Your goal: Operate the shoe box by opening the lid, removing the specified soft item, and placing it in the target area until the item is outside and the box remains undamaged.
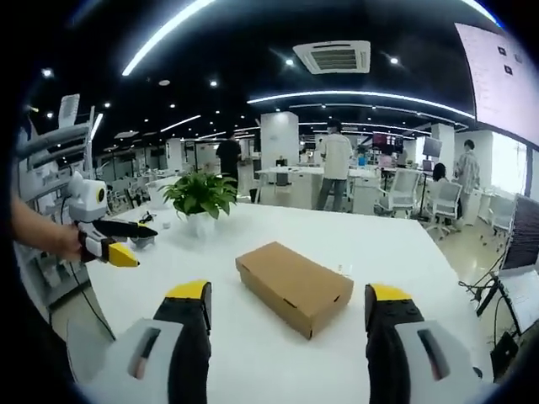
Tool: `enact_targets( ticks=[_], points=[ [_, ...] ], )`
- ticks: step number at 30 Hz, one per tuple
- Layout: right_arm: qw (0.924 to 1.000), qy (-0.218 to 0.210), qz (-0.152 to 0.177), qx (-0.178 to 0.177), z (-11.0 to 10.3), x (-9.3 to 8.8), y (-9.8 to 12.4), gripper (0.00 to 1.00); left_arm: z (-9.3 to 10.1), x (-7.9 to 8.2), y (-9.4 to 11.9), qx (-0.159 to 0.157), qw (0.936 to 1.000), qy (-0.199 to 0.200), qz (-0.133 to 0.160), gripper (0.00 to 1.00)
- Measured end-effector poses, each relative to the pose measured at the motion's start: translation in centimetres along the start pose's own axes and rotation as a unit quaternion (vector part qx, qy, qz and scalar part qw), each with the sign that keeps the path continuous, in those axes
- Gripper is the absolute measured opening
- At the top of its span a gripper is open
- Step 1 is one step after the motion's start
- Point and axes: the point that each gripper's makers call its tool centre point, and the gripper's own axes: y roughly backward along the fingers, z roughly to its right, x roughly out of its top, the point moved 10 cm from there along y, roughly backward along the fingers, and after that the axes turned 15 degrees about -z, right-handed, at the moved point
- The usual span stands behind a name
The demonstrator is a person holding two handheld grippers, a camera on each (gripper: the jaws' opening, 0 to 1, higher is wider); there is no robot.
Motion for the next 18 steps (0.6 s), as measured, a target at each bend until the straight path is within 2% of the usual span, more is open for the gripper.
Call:
enact_targets(
  ticks=[2, 4, 6, 8, 9, 10, 12, 15, 18],
  points=[
    [1.0, -0.001, -0.005, 0.005, 0.6, 0.0, -0.3, 0.74, 0.1, 0.4, 0.3, 0.011, 0.9998, 0.016, 0.0, 0.93],
    [0.9998, -0.008, -0.006, 0.016, 0.8, 0.0, -0.7, 0.74, 0.2, 0.5, 0.3, 0.022, 0.9994, 0.024, -0.009, 0.96],
    [0.9996, -0.01, -0.003, 0.027, 1.3, -0.5, -1.6, 0.74, 0.0, 0.5, 0.2, 0.031, 0.9994, 0.012, -0.013, 0.99],
    [0.9996, -0.007, -0.013, 0.024, 1.5, -1.3, -2.6, 0.74, -0.4, 0.6, 0.0, 0.043, 0.999, 0.005, -0.014, 0.96],
    [0.999, -0.008, -0.036, 0.026, 1.4, -1.7, -2.7, 0.74, -0.4, 0.6, -0.1, 0.041, 0.9989, 0.01, -0.02, 0.96],
    [0.9988, -0.008, -0.043, 0.023, 1.1, -1.8, -2.7, 0.76, -0.6, 0.7, -0.2, 0.027, 0.9993, 0.019, -0.018, 0.97],
    [0.9989, -0.002, -0.045, 0.016, 0.6, -1.8, -2.5, 0.8, -0.8, 0.5, -0.6, 0.014, 0.9996, 0.02, -0.015, 0.97],
    [0.9987, 0.002, -0.042, 0.027, 0.1, -1.9, -2.6, 0.81, -1.4, 0.2, -1.4, 0.014, 0.9997, -0.006, -0.018, 0.93],
    [0.9987, 0.0, -0.05, 0.015, 0.2, -2.0, -3.0, 0.82, -1.7, -0.1, -1.9, 0.011, 0.9998, 0.004, -0.017, 0.94]
  ],
)
